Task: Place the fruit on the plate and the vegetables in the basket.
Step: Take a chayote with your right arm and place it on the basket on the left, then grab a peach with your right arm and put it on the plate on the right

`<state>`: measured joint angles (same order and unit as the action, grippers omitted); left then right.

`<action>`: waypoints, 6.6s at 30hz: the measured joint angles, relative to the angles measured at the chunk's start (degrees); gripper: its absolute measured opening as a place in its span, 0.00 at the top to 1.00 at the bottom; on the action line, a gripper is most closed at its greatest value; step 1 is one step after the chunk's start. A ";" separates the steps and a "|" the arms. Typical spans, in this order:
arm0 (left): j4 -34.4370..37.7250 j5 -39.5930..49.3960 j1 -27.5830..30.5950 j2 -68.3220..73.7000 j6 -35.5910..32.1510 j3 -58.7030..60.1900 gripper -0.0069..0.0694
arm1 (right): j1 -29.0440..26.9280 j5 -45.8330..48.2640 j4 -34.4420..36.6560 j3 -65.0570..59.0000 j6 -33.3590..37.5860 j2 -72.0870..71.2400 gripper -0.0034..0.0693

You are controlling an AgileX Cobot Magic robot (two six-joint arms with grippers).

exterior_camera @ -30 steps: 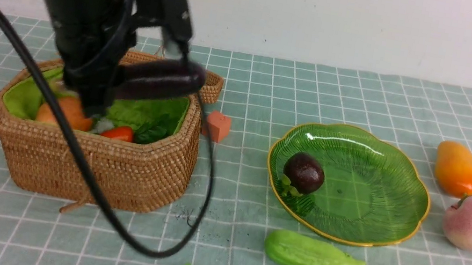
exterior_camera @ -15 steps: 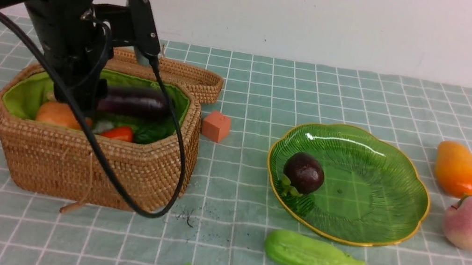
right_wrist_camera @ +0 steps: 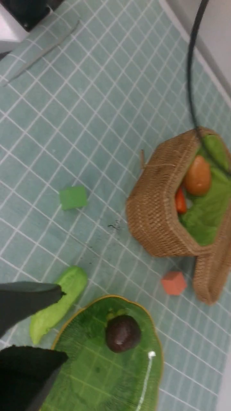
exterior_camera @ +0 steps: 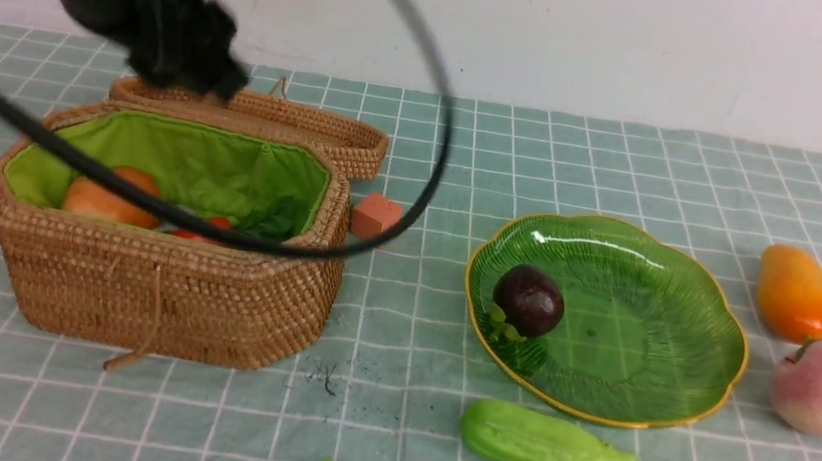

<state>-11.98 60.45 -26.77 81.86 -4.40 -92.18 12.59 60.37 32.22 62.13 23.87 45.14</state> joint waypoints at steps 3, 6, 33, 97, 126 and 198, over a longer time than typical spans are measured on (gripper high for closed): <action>0.62 0.92 -4.56 -9.14 8.92 1.23 0.87 | 0.00 1.78 0.12 1.91 0.00 8.13 0.63; 0.83 0.92 -6.85 -17.27 11.44 7.03 0.93 | 0.00 1.87 1.19 2.04 0.00 14.21 0.63; 17.65 -32.71 -7.28 -67.30 9.46 68.42 0.93 | 28.21 -9.17 -37.91 8.06 8.87 53.11 0.20; 20.99 -42.46 -7.28 -67.33 8.69 68.47 0.93 | 32.45 -13.08 -27.57 39.39 11.12 57.88 0.33; 17.41 -41.43 -7.28 -67.33 8.64 68.47 0.92 | 32.56 -34.92 -7.74 56.61 19.18 80.30 0.02; 27.78 -33.59 -7.28 -67.33 -6.33 68.47 0.92 | -18.81 -8.02 -29.86 19.96 -38.12 64.87 0.18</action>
<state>15.80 26.86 -34.05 14.53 -10.73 -23.71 -6.22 52.35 2.36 82.09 -14.25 110.01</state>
